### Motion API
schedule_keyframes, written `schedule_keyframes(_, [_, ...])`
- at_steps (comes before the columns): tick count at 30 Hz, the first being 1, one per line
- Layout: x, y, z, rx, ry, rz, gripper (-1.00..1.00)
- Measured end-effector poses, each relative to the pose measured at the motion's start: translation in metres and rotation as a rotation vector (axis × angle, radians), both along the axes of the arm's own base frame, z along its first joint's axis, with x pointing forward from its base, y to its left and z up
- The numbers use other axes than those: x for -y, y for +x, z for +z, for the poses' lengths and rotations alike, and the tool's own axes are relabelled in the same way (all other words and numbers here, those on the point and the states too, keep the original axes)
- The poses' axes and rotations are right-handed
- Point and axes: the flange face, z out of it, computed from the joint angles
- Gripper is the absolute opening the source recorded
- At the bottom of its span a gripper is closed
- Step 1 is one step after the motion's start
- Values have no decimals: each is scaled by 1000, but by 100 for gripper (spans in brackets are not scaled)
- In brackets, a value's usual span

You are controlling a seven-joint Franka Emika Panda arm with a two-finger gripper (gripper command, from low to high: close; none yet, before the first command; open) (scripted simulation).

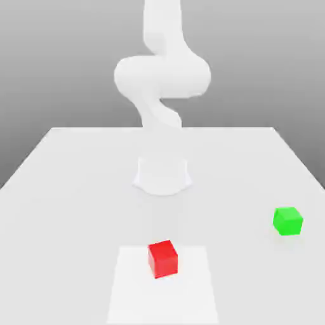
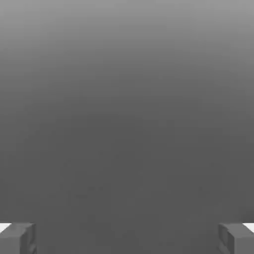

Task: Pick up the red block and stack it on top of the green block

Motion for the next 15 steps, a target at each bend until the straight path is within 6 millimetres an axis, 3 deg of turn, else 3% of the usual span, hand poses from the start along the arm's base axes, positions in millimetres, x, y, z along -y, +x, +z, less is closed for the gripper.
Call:
schedule_keyframes(4, [3, 42, -99, -151, 6, 68, 0])
schedule_keyframes(8, [-1, 59, -199, -297, -7, 132, 0])
schedule_keyframes(12, [-8, 53, -299, -447, -41, 194, 0])
schedule_keyframes(15, [-10, 31, -375, -570, -84, 243, 0])
